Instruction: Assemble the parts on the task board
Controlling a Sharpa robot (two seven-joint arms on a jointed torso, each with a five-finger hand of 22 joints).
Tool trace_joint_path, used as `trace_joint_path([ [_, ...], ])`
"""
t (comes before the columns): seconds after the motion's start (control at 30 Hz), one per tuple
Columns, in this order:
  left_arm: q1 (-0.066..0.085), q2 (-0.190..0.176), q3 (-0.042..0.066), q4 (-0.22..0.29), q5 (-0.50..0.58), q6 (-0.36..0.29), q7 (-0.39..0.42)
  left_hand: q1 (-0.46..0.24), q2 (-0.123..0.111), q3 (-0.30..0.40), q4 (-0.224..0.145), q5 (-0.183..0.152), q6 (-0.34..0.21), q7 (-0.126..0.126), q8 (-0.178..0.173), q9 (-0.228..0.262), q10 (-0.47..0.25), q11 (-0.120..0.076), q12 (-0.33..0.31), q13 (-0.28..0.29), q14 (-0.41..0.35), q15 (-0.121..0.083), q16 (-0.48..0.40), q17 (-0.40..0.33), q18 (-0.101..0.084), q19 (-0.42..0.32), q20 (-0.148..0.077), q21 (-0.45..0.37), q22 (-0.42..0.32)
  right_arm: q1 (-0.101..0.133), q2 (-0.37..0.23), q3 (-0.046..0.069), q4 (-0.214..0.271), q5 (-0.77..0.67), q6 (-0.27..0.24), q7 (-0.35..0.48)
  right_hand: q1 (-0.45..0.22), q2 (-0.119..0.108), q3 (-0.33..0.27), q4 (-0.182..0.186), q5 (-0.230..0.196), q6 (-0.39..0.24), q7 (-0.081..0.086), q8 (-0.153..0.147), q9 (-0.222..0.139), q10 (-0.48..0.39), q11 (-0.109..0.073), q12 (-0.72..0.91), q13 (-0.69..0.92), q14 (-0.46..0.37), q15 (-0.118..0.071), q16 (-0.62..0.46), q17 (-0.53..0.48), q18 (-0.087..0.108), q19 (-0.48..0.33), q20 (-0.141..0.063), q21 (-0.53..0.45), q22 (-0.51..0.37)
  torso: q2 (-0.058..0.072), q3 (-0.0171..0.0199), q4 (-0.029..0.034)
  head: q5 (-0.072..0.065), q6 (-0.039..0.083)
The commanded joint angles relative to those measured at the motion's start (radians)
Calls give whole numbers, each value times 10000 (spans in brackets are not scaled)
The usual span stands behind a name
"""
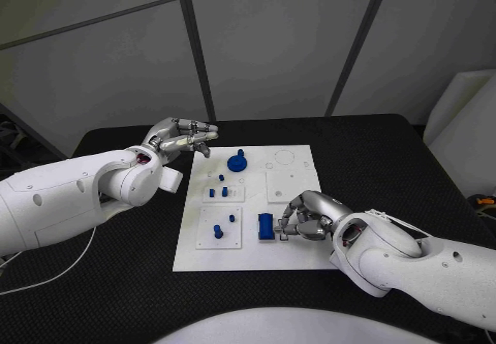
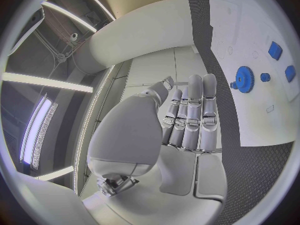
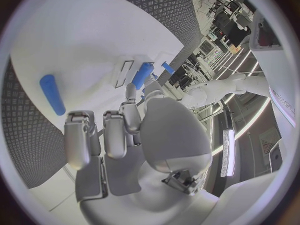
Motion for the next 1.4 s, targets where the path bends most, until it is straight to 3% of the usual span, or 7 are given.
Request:
trace_joint_path([
  [0.03,15,-15,8,22,28,43,131,55,71,-61,-17,-11,-21,-25,62,5,-63,-27,55,16,-77,-6,-33,-12,-176,32,12,-39,-11,15,-301,100,208,379,-597,424,-169,-29,-17,137,202,-178,45,-170,-76,-60,121,-118,-46,657,69,22,466,-63,824,1,-13,2436,-8,-4,-11,-19,0],
  [0.07,14,-21,7,22,28,41,132,55,71,-61,-17,-11,-21,-25,62,5,-63,-27,55,16,-77,-6,-33,-12,-176,32,12,-39,-11,18,-553,174,323,472,-499,467,-183,-16,-17,180,251,-227,75,-249,-114,-66,145,-128,-48,658,88,26,477,-64,824,17,-13,2437,-10,-3,-20,-56,-13],
  [0.3,14,-47,7,60,28,19,145,55,71,-61,-17,-11,-21,-25,62,5,-63,-27,55,16,-77,-6,-33,-12,-176,32,12,-39,-11,32,-1589,294,570,435,10,345,-196,37,-92,415,652,-426,275,-927,-443,-44,319,-99,1,682,237,89,592,-76,857,150,26,2467,-14,-9,-41,-280,-43],
  [0.53,13,-22,6,51,27,15,151,55,71,-61,-17,-11,-21,-25,62,5,-63,-27,55,16,-77,-6,-33,-12,-176,32,12,-39,-11,29,-2219,314,689,-201,265,5,-152,35,-163,481,826,-274,287,-1118,-540,-17,332,-68,35,678,261,87,587,-85,883,190,58,2490,-21,0,-73,-404,-45],
  [0.7,13,12,6,45,27,23,149,55,71,-61,-17,-11,-21,-25,62,5,-63,-27,55,16,-77,-6,-33,-12,-176,32,12,-39,-11,22,-2255,314,645,-570,644,-369,-173,3,-253,567,875,-56,249,-1177,-568,-12,306,-83,32,665,246,62,542,-78,865,191,35,2475,-13,-9,-39,-440,-34],
  [1.4,11,42,5,12,28,48,155,55,71,-61,-17,-11,-21,-25,62,5,-63,-27,55,16,-77,-6,-33,-12,-176,32,12,-39,-11,-11,-1615,284,113,-1052,1588,-954,-182,-46,-376,687,916,218,176,-1198,-551,-11,251,-103,30,655,207,37,505,-74,854,168,21,2467,-10,-8,-37,-496,-92],
])
